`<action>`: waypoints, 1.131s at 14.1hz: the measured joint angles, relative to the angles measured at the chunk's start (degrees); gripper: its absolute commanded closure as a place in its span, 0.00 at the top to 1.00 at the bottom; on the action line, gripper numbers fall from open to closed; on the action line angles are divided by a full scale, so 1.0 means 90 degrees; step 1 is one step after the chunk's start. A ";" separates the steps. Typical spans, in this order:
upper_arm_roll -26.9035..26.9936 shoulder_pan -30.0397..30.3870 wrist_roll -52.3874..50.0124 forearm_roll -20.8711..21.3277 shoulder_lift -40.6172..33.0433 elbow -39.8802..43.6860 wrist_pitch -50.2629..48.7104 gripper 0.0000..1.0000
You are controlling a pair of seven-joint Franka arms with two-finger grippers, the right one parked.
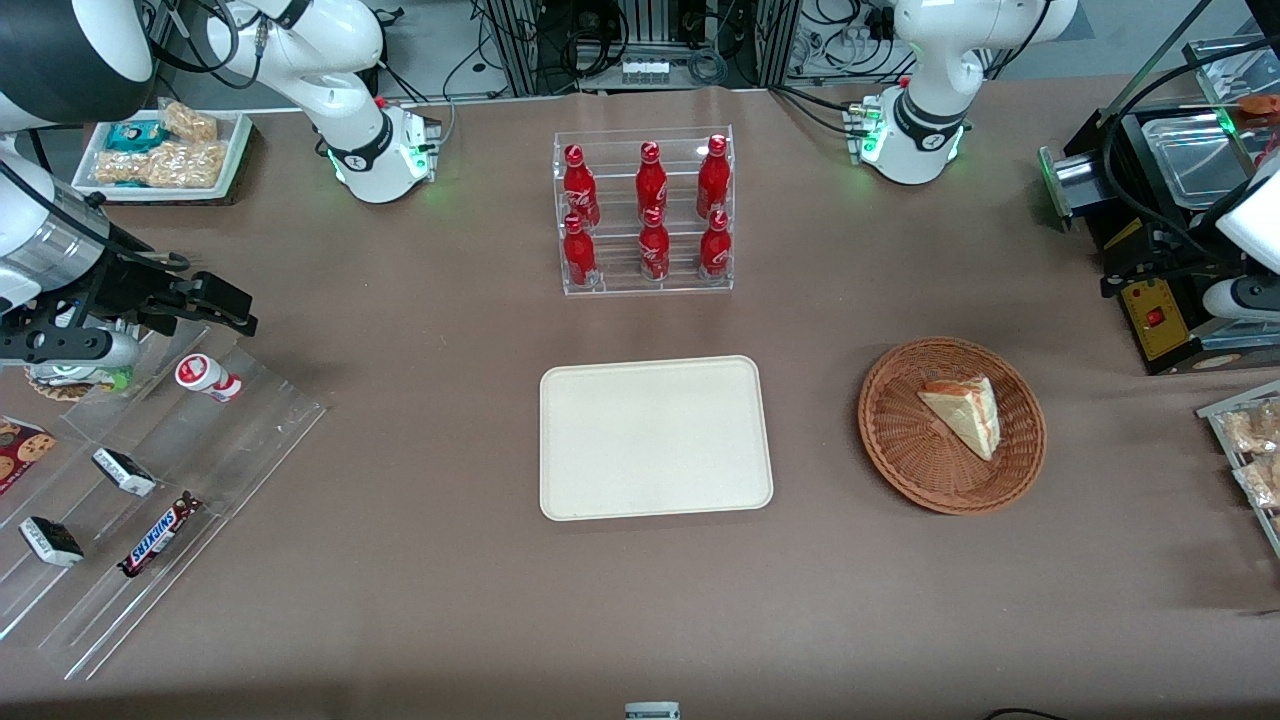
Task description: Place sandwich from basket to tray
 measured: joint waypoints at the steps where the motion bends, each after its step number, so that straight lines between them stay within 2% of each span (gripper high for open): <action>1: -0.0002 0.0000 0.0000 0.0003 0.0001 0.0000 0.0000 1.00; 11: -0.0123 -0.0045 -0.0009 0.0052 0.0107 -0.0305 0.0071 1.00; 13: -0.0113 -0.0042 -0.0018 0.0055 0.0157 -0.0752 0.0445 1.00; 16: -0.0072 -0.0018 -0.0123 0.0058 0.0246 -0.1859 0.1750 1.00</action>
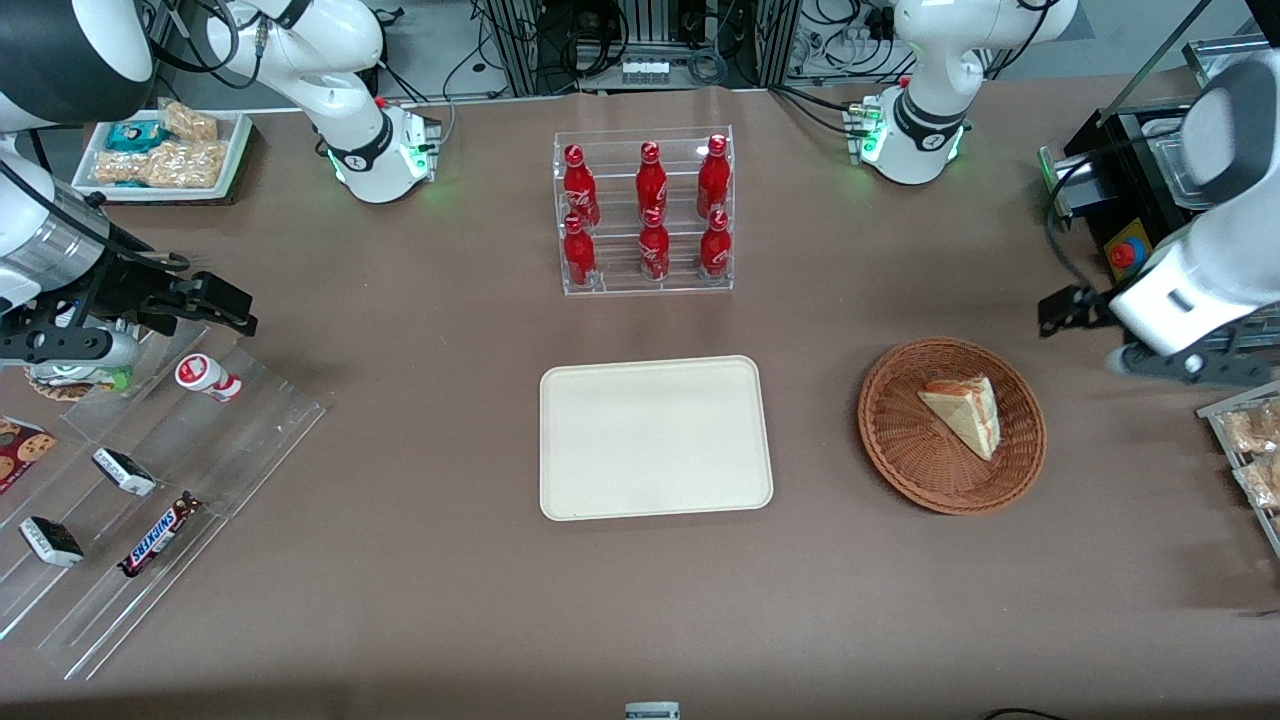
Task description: Place sandwich from basket to tray
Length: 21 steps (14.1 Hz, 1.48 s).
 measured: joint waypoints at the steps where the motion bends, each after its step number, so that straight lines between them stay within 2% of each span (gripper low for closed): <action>1: 0.0008 0.0012 -0.0130 0.0000 0.0029 -0.0393 0.0470 1.00; 5: 0.0009 0.0021 -0.0977 0.0000 0.0068 -0.1925 0.2466 1.00; 7: 0.0005 0.0019 -0.1847 0.0000 0.0068 -0.2425 0.3158 1.00; 15: -0.0049 -0.0072 -0.6252 0.0004 0.0329 -0.2851 0.4126 1.00; 18: -0.0056 -0.0121 -0.6805 0.0004 0.0687 -0.3057 0.4724 1.00; 19: -0.0055 -0.0120 -0.6826 0.0004 0.0806 -0.3114 0.4889 0.81; 20: -0.0055 -0.0119 -0.6836 0.0004 0.0903 -0.3126 0.4965 0.44; 21: -0.0055 -0.0119 -0.6839 0.0004 0.0966 -0.3125 0.5000 0.15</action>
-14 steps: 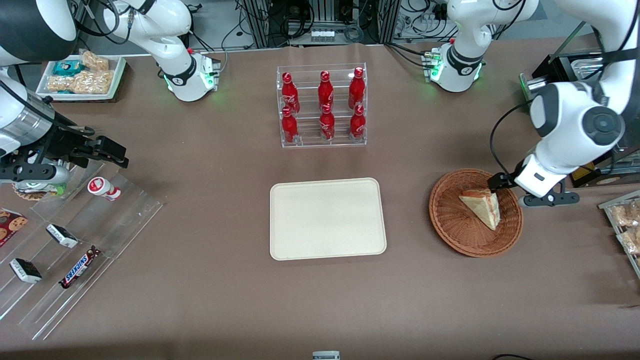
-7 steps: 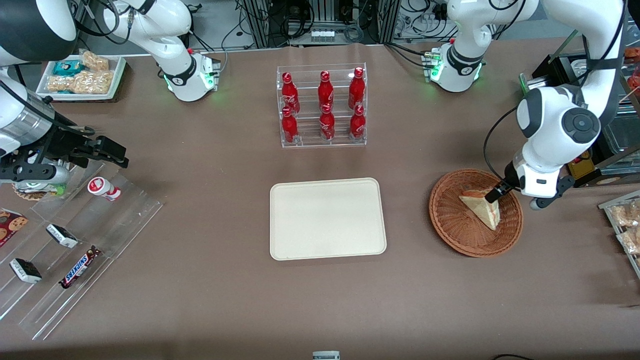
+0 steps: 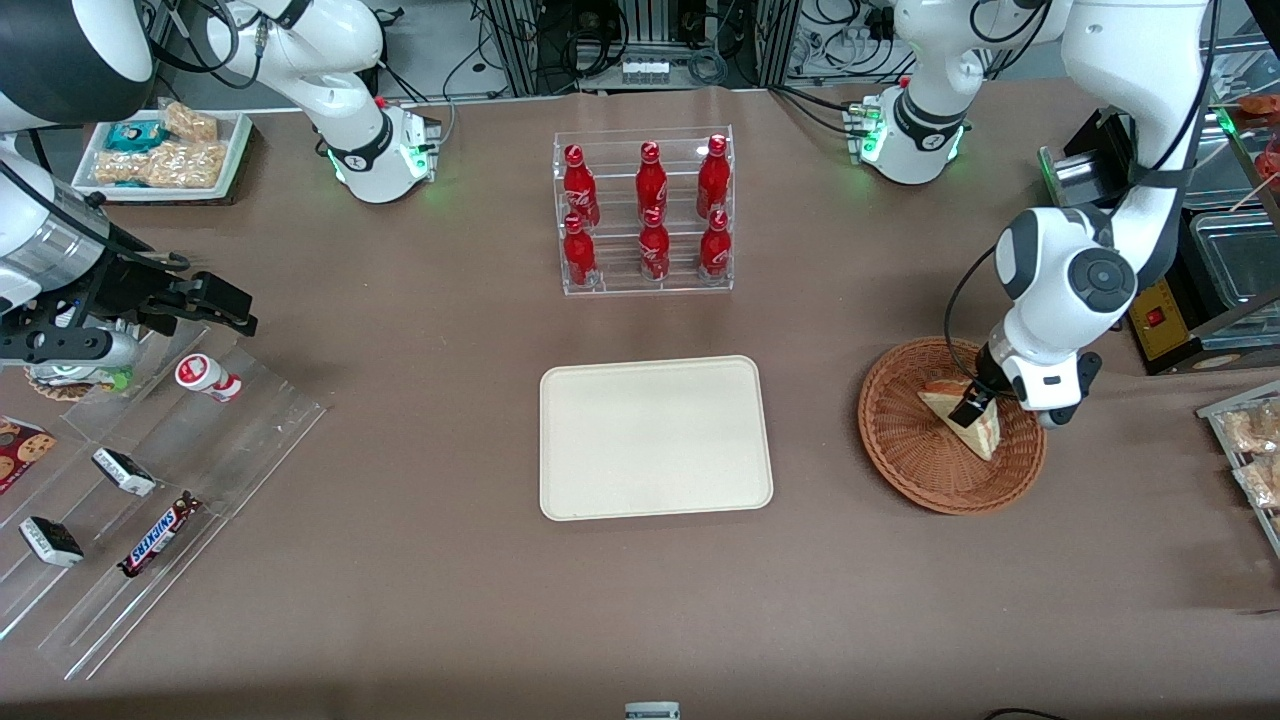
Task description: Place sandwich from basket to tray
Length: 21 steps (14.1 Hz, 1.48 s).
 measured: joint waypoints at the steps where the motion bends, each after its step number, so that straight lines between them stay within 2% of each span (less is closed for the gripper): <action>1: 0.0001 0.0000 -0.0003 0.0000 0.0027 0.0002 0.0009 0.05; 3: 0.0002 0.0000 -0.0009 0.0000 0.0019 0.0051 0.0011 0.00; 5: 0.0002 0.0000 -0.0010 0.0000 -0.0032 0.0205 -0.0157 0.00; 7: -0.0026 -0.0004 -0.0001 0.0000 -0.0147 0.0596 -0.0827 0.01; 10: -0.0249 -0.0252 0.0003 0.0000 -0.0228 0.1732 -0.2208 0.02; 15: -0.0485 -0.1582 0.0069 -0.0002 0.0192 0.2751 -0.2485 0.02; 21: -0.0502 -0.3330 0.0080 0.0070 0.2080 0.4669 -0.2422 0.00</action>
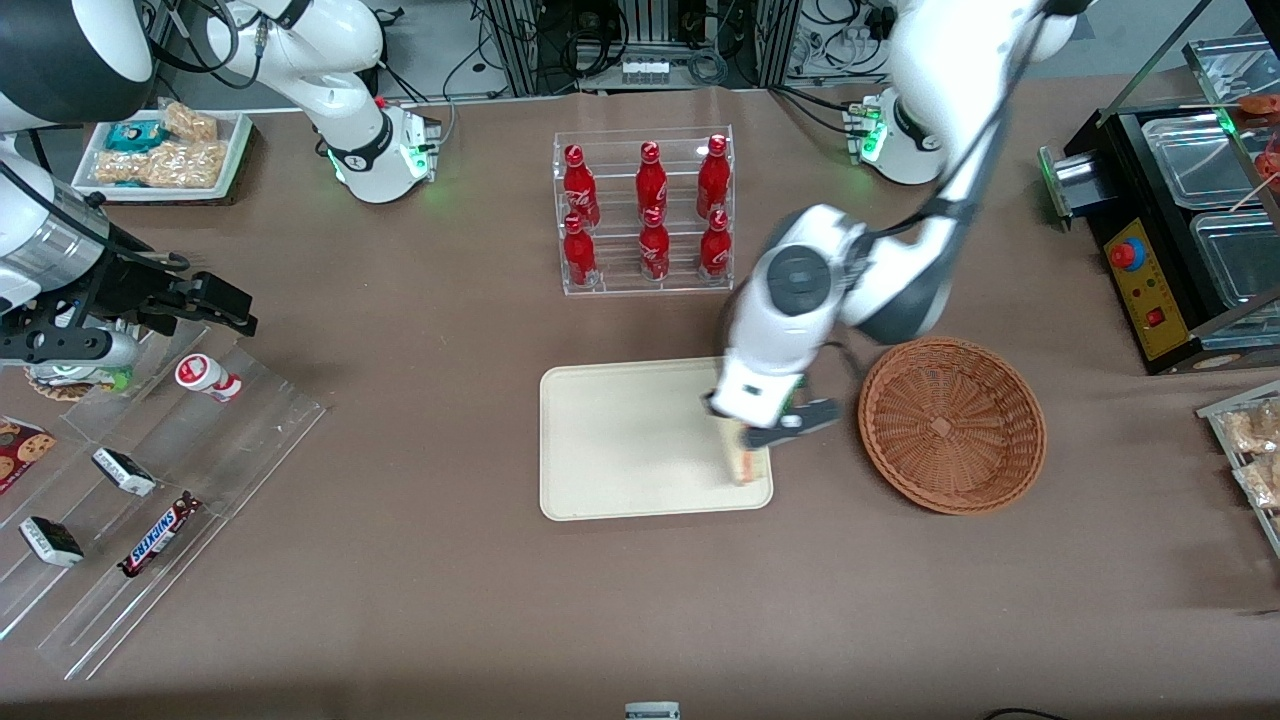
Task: Place sandwich from basket to tray
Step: 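Carry the held sandwich over the cream tray and lower it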
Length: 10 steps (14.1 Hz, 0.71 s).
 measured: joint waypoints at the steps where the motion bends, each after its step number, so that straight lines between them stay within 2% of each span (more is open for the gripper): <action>1: 0.0005 -0.0224 -0.0069 0.0130 0.0274 0.0287 0.0006 0.00; 4: 0.0016 -0.0725 -0.0336 0.0541 0.0854 0.0764 0.0271 0.00; 8: 0.0028 -0.0939 -0.0513 0.0875 0.1209 0.0850 0.0548 0.06; 9: 0.0028 -0.0951 -0.0544 0.0920 0.1266 0.0850 0.0562 0.11; 10: 0.0028 -0.0961 -0.0564 0.0954 0.1308 0.0850 0.0581 0.22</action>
